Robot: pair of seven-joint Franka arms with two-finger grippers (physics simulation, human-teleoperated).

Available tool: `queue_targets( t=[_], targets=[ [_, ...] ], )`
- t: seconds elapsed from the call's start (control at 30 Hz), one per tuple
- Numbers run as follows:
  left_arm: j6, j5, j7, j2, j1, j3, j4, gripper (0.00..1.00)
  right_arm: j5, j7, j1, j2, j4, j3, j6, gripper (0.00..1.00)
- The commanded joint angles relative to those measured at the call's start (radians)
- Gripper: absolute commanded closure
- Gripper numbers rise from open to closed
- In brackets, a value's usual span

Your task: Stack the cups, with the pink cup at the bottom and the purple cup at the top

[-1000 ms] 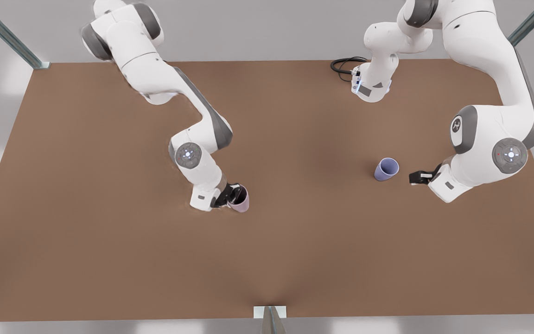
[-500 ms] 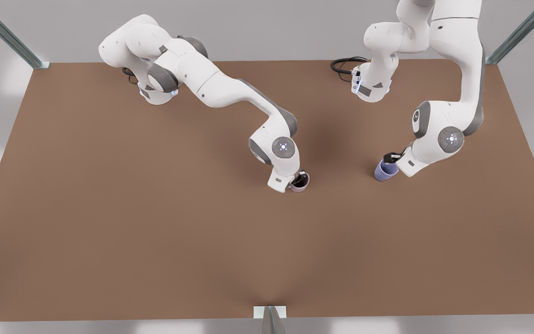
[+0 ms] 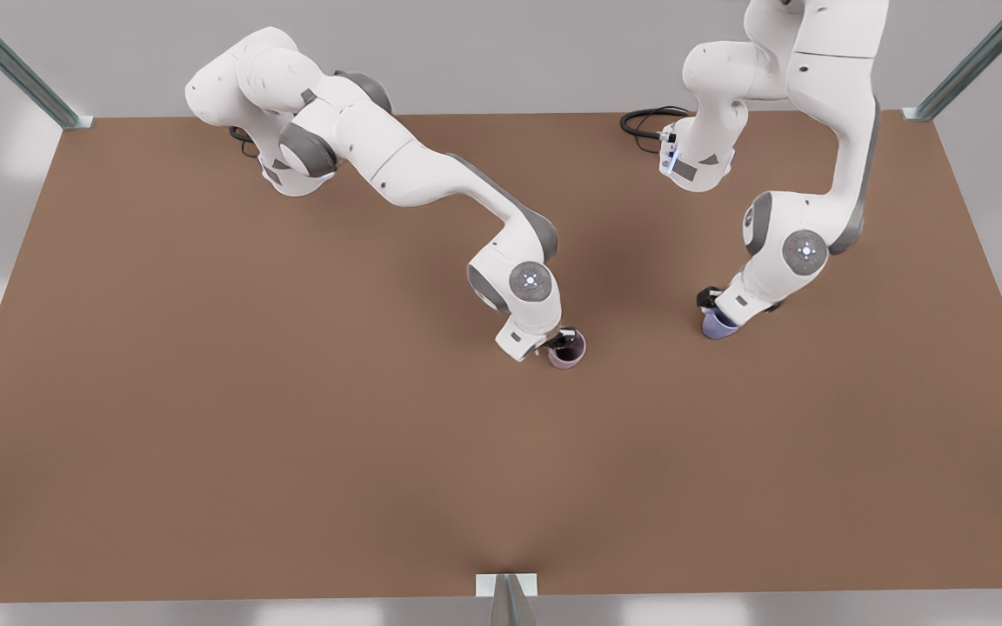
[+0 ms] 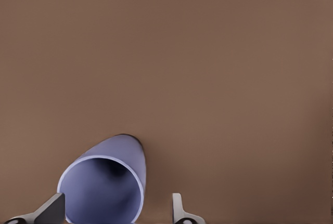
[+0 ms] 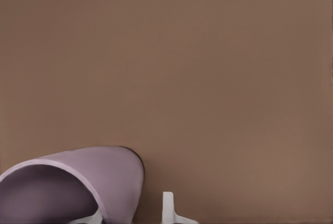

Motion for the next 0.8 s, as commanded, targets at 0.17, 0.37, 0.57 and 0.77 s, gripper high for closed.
queue_targets(
  t=[0.17, 0.37, 0.57, 0.77],
  targets=[
    [0.042, 0.002, -0.006, 0.015, 0.000, 0.000, -0.018, 0.00, 0.014, 0.179, 0.014, -0.039, -0.028, -0.024, 0.010, 0.54],
    [0.042, 0.002, -0.006, 0.046, 0.000, 0.000, -0.035, 0.00, 0.016, 0.147, -0.041, -0.296, -0.206, -0.027, 0.015, 0.48],
    [0.067, 0.002, -0.006, 0.087, -0.010, 0.000, -0.032, 0.18, 0.007, -0.466, -0.533, -0.800, -0.543, -0.054, -0.361, 0.00],
    [0.099, 0.002, -0.006, 0.123, -0.010, 0.000, -0.030, 0.51, -0.042, -0.916, -0.741, -0.834, -0.493, -0.139, -0.516, 0.00]
  ],
)
